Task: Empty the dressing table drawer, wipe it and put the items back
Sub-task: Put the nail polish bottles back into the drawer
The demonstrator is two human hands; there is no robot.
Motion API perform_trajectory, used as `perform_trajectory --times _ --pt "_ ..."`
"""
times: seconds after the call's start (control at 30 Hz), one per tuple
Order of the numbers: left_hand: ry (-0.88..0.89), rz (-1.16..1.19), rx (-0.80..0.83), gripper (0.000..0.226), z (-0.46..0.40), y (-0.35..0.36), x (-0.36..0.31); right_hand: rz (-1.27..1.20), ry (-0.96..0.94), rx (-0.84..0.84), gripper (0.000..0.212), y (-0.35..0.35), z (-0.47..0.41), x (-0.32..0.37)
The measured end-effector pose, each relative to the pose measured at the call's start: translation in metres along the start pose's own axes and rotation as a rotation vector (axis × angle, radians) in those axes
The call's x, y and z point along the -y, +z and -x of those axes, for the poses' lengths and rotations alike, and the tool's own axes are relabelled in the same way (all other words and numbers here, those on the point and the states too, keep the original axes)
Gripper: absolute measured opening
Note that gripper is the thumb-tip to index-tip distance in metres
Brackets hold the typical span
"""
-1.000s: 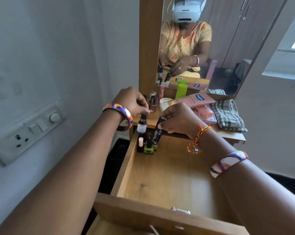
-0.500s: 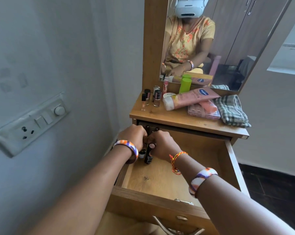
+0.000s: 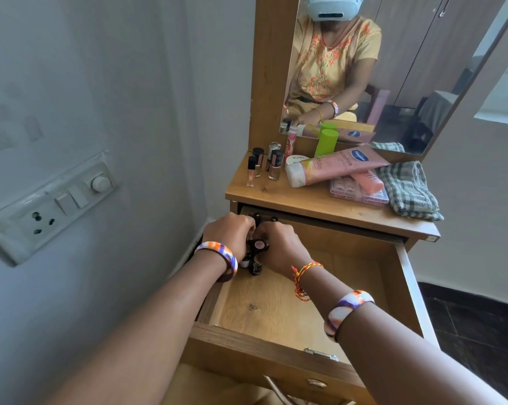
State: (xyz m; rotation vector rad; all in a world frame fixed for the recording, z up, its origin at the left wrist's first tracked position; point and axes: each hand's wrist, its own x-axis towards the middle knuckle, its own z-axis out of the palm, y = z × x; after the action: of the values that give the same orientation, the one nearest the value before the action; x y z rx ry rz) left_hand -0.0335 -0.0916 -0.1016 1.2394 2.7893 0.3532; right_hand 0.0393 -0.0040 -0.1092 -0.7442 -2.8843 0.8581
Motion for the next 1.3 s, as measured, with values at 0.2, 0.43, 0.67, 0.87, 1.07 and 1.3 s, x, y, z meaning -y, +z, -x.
perform_trajectory --times 0.2,0.43,0.67,0.87,1.07,1.3 --pt "0.009 -0.028 0.036 0.035 -0.002 -0.005 -0.001 -0.012 -0.01 -0.006 0.045 -0.001 0.0 -0.001" --pt "0.034 -0.024 0.107 0.037 -0.01 -0.004 0.001 -0.02 -0.019 0.027 0.051 -0.004 0.0 -0.001" --pt "0.061 0.073 0.186 0.025 -0.032 -0.037 0.009 -0.051 -0.042 -0.03 0.04 -0.047 -0.012 0.004" --pt "-0.008 0.276 -0.225 0.019 -0.069 -0.092 0.004 -0.025 -0.088 -0.398 0.029 -0.094 -0.05 0.012" --pt "-0.086 0.133 -0.218 0.03 -0.121 -0.098 -0.014 0.159 -0.135 -0.422 0.043 -0.098 -0.097 0.012" --pt "-0.097 0.062 -0.141 0.016 -0.141 -0.074 -0.017 0.202 -0.107 -0.368 0.032 -0.093 -0.11 0.01"
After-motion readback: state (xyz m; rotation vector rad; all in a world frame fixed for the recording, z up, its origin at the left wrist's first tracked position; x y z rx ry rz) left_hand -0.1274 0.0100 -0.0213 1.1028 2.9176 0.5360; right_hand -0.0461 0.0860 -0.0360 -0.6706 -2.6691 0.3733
